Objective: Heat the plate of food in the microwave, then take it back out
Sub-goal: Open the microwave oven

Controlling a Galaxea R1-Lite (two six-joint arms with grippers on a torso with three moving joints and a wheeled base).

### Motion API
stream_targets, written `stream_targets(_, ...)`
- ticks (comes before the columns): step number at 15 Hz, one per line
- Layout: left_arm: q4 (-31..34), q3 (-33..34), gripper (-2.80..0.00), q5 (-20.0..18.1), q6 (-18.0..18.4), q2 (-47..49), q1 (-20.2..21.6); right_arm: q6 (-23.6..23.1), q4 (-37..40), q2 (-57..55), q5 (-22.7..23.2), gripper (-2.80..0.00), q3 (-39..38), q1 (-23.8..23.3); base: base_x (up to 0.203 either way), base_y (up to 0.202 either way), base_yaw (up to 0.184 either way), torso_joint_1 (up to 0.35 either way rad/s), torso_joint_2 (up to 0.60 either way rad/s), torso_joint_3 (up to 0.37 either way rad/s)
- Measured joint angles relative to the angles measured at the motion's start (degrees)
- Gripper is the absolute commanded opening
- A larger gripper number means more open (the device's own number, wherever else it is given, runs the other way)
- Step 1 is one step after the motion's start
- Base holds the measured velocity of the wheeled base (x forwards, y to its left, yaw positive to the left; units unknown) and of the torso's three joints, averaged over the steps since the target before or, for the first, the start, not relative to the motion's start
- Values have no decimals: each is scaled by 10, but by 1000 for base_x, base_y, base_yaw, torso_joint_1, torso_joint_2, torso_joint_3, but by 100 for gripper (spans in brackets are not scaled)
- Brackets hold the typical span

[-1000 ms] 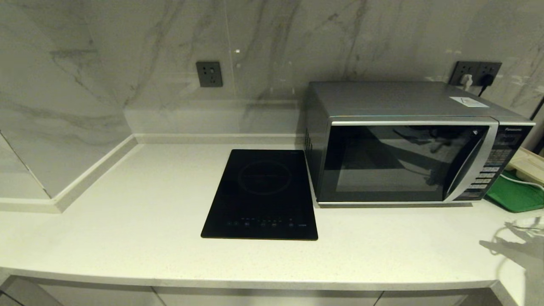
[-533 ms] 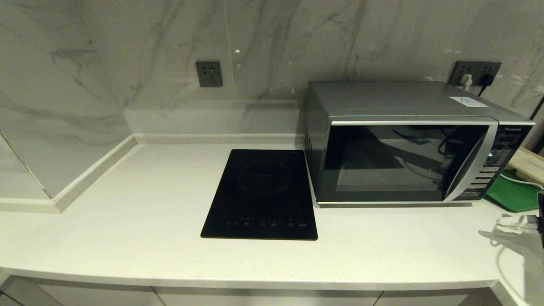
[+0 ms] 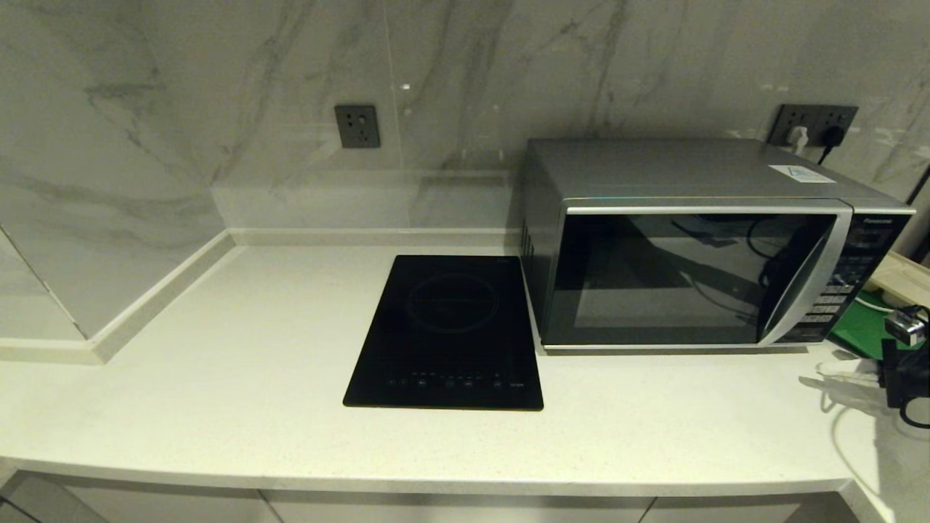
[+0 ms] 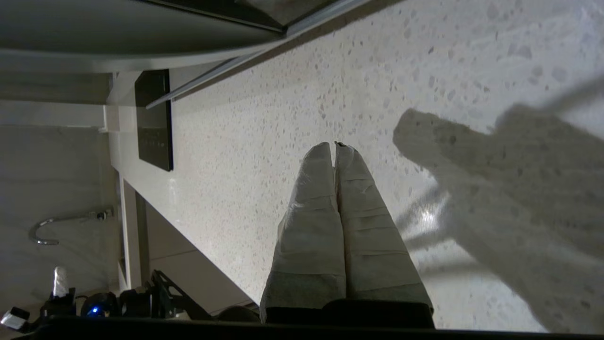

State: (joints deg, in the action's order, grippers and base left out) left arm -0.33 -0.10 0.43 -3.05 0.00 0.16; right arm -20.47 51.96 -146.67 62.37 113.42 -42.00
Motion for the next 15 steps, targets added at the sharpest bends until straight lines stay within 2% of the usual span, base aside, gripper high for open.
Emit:
stream_targets(4, 0, 0, -280, 0, 0, 0, 0, 54, -50, 6, 5, -280, 0, -7, 0, 0, 0, 0, 0, 0)
stream_targets(6, 0, 0, -280, 0, 0, 0, 0, 80, -72, 10, 32, -280, 0, -7, 0, 0, 0, 0, 0, 0)
stream_targets(12, 0, 0, -280, 0, 0, 0, 0, 91, -104, 6, 50, -280, 0, -7, 0, 0, 0, 0, 0, 0)
stream_targets(15, 0, 0, -280, 0, 0, 0, 0, 148, -159, 0, 50, -280, 0, -7, 0, 0, 0, 0, 0, 0)
